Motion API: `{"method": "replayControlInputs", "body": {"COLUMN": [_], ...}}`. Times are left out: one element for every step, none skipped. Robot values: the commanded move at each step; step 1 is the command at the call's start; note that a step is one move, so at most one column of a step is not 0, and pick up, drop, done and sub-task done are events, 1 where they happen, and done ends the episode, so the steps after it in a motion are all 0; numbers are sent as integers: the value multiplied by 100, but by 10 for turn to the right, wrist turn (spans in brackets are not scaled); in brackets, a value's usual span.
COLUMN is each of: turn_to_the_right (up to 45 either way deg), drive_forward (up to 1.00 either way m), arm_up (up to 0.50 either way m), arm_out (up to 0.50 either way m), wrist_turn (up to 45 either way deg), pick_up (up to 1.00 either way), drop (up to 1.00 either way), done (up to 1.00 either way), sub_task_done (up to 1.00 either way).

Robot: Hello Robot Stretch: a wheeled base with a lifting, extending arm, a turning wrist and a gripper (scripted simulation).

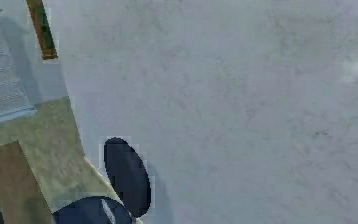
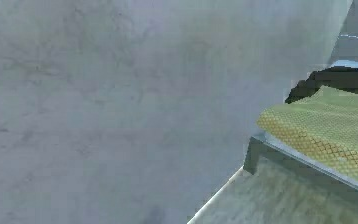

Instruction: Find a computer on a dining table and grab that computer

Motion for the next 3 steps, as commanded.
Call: {"method": "replayControlInputs", "body": {"turn_to_the_right": [-450,-450,-420], "drive_forward": [0,0,0], "arm_up": [0,0,0], "arm_out": [0,0,0], "wrist_turn": [0,0,0], "pick_up": [0,0,0], "drop": [0,0,0], "done": [0,0,0], "sub_task_done": [0,0,0]}}
